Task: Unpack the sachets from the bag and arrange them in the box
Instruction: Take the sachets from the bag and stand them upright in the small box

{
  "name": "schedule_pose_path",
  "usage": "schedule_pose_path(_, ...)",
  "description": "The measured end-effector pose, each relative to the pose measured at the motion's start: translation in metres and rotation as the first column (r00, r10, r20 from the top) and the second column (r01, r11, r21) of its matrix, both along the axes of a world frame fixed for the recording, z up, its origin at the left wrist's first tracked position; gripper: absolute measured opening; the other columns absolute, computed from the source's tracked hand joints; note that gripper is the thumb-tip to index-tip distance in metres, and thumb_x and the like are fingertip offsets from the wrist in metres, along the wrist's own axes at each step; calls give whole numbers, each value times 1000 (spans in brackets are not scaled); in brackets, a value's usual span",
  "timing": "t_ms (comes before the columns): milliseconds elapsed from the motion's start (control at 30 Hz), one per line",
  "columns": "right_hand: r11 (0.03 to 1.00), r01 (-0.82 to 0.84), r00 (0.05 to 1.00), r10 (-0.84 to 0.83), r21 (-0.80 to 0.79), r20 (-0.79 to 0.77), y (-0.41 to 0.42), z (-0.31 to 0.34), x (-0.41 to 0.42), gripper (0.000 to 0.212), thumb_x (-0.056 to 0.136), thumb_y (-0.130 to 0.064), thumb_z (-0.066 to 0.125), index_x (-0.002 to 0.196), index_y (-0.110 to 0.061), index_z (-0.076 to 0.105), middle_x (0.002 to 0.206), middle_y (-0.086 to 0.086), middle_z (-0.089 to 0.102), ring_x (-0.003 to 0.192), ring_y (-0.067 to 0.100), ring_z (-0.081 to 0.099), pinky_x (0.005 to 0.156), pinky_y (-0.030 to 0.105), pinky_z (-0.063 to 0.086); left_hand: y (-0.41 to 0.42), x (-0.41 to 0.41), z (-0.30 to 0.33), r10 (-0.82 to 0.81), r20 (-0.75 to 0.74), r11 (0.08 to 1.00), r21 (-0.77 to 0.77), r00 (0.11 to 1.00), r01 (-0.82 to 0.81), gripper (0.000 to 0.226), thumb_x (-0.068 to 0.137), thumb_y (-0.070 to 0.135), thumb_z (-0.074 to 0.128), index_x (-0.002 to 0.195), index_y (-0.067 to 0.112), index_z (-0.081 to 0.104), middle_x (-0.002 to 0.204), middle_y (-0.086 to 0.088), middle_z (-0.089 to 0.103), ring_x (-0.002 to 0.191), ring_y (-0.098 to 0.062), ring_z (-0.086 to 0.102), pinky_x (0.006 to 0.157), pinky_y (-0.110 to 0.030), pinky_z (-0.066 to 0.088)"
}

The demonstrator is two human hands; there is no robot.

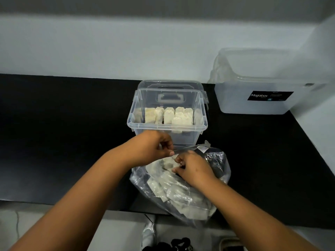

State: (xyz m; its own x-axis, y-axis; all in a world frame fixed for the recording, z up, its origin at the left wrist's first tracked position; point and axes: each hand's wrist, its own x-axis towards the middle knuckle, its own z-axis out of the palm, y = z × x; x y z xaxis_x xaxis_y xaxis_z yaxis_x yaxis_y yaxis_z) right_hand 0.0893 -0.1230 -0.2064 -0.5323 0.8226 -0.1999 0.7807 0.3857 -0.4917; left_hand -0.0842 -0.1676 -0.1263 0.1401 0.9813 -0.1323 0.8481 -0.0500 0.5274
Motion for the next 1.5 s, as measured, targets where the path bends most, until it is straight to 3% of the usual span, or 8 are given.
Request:
schedule_pose_path(267, 987, 58, 990, -76, -149, -117, 5, 0, 18, 16, 78, -24, 77, 78, -24, 61, 75, -9, 63, 72, 10, 60, 61, 18, 44, -10, 2, -13, 93, -63, 996, 18, 994, -92, 10, 86, 31, 68, 93, 23, 68, 86, 10, 66, 75, -2, 58, 69, -22, 50)
schedule_pose_path(367, 972, 82, 975, -124, -222, -185, 5, -1, 29, 19, 78, -19, 79, 74, -23, 61, 77, 2, 70, 70, 18, 66, 65, 29, 52, -10, 8, -23, 121, -62, 993, -6, 991, -122, 11, 87, 29, 67, 95, 21, 68, 89, 8, 67, 79, -6, 61, 74, -24, 51)
schedule_pose_path(500, 953, 119, 945, -194, -278, -262, 5, 2, 40, 21, 76, -16, 80, 72, -24, 61, 74, 3, 69, 58, 12, 64, 52, 20, 46, -6, 24, -34, 192, 12, 980, -62, 981, -191, 17, 85, 35, 69, 96, 22, 66, 83, 12, 65, 77, -5, 60, 73, -25, 52)
schedule_pose_path(633, 934, 104, 923, -219, -343, -317, 4, 5, 43, 21, 75, -13, 81, 74, -21, 62, 73, 4, 68, 56, 9, 64, 56, 25, 50, -2, 35, -42, 257, 82, 962, -110, 963, -248, 14, 81, 32, 74, 90, 25, 66, 76, 12, 65, 72, -3, 60, 66, -19, 48)
schedule_pose_path(800, 917, 82, 923, -217, -389, -317, 7, 5, 40, 20, 79, -11, 78, 75, -23, 62, 66, -6, 64, 55, 6, 62, 47, 15, 43, -5, 32, -37, 230, 39, 970, -93, 972, -225, 9, 83, 25, 73, 88, 23, 66, 77, 9, 65, 71, -7, 61, 67, -21, 48)
schedule_pose_path(1133, 992, 89, 988, -99, -92, -119, 23, 2, 6, 12, 88, -19, 66, 99, -18, 70, 91, -1, 70, 86, 16, 65, 85, 32, 52, -18, 11, -30, 207, -178, 975, -43, 962, -218, 9, 84, 27, 71, 93, 26, 69, 88, 10, 68, 80, -6, 62, 74, -22, 51)
schedule_pose_path(1267, 986, 155, 987, -157, -53, -27, 20, -5, -4, 16, 82, -36, 73, 85, -20, 68, 78, -1, 67, 75, 19, 64, 73, 32, 54, -20, 10, -29, 210, -173, 975, -40, 962, -219, 9, 84, 27, 71, 93, 26, 69, 89, 8, 69, 81, -8, 63, 78, -28, 54)
schedule_pose_path(1500, 964, 227, 969, -237, -135, -63, 22, -7, 5, 23, 84, -27, 72, 65, -23, 59, 66, -9, 61, 67, 13, 60, 66, 27, 49, -22, 10, -30, 201, -147, 977, -45, 968, -210, 8, 84, 27, 70, 92, 25, 69, 89, 7, 69, 81, -9, 63, 78, -31, 55)
